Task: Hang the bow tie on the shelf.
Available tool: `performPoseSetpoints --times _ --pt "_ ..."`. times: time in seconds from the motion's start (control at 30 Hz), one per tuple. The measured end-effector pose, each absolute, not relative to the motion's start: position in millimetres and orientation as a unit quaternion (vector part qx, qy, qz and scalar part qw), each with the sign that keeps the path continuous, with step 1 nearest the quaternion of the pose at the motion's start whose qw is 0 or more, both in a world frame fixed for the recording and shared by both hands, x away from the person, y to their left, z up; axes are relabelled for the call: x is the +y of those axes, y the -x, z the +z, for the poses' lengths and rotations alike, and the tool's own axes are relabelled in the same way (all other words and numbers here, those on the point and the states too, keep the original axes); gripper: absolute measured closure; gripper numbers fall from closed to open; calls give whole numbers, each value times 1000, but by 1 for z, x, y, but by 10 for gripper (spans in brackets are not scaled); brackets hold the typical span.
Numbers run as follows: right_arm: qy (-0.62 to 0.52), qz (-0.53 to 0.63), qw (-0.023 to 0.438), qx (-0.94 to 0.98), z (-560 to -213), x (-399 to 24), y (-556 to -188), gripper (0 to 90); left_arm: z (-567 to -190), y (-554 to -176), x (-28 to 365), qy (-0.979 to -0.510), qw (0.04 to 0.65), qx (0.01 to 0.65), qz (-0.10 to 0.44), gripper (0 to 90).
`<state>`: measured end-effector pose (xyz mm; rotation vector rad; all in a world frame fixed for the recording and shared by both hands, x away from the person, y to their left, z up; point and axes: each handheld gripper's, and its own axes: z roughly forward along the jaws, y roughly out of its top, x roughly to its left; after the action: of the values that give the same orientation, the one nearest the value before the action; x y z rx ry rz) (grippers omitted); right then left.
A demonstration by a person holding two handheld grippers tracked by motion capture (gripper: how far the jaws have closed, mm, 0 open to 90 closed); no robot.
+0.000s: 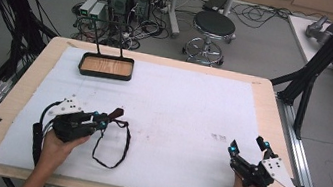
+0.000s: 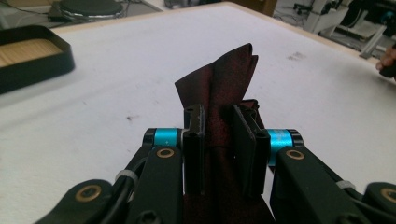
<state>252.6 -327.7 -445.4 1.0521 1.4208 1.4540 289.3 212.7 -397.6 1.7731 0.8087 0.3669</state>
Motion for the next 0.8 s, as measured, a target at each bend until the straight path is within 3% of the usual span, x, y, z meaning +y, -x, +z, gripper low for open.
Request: performPoseSetpoints --times 0.8 --pt "-418 575 416 568 -445 -327 -253 110 -351 -349 281 -684 572 400 212 743"
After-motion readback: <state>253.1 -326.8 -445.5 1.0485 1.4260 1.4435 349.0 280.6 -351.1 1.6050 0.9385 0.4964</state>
